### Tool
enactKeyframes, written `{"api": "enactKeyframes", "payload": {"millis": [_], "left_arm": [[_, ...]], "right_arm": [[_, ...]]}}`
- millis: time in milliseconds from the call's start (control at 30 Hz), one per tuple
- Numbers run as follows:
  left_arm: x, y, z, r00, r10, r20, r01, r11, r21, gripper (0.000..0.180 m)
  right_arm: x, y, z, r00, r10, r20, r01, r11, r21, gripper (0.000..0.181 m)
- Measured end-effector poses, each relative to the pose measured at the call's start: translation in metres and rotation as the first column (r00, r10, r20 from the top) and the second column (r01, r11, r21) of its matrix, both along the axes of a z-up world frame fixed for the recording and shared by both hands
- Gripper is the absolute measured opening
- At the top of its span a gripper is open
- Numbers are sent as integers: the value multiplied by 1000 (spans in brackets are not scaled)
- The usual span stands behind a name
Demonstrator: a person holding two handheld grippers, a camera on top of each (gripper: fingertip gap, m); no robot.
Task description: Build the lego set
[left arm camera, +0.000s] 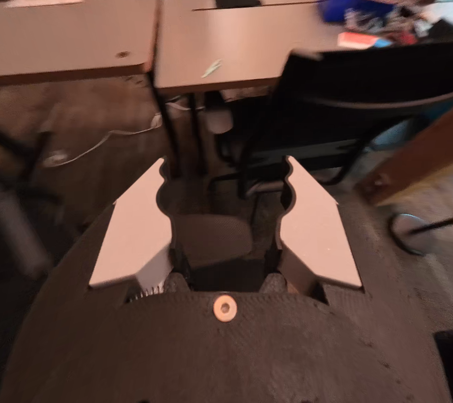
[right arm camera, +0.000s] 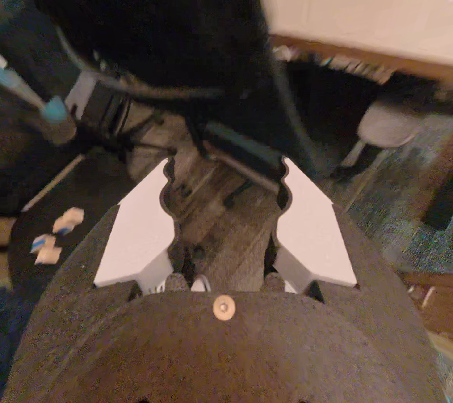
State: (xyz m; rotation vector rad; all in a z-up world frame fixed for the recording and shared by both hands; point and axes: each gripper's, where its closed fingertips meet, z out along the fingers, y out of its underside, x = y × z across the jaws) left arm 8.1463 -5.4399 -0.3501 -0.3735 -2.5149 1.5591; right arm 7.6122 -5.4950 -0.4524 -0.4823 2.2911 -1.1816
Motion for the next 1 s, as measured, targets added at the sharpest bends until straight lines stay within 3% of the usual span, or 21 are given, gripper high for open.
{"api": "enactKeyframes", "payload": {"millis": [133,233,333,433,500,667,733,1000], "left_arm": [[-83,-73,2,964,-221,-148,226,974,13,96],[-123,-106,2,926,-309,-218,318,948,6,94],[-159,-118,-23,888,-419,-191,443,891,102,91],[-174,-132,-44,880,-459,-121,473,870,138,92],[-180,-140,-45,863,-466,-197,494,859,133,91],[-178,-154,-41,817,-479,-321,528,845,84,63],[-176,-158,-36,774,-486,-405,541,840,26,64],[-162,-161,-36,725,-550,-414,612,791,22,62]], "right_arm": [[-17,-37,65,997,-21,78,32,990,-139,98],[0,-54,79,995,50,84,-38,990,-139,99],[24,-61,70,990,132,53,-127,987,-96,90],[40,-59,34,978,200,-57,-198,979,44,77],[40,-64,17,975,164,-150,-158,986,49,76],[41,-65,15,974,150,-172,-147,989,26,70],[45,-60,14,965,170,-198,-167,985,36,66],[60,-42,8,962,139,-237,-127,990,65,62]]}}
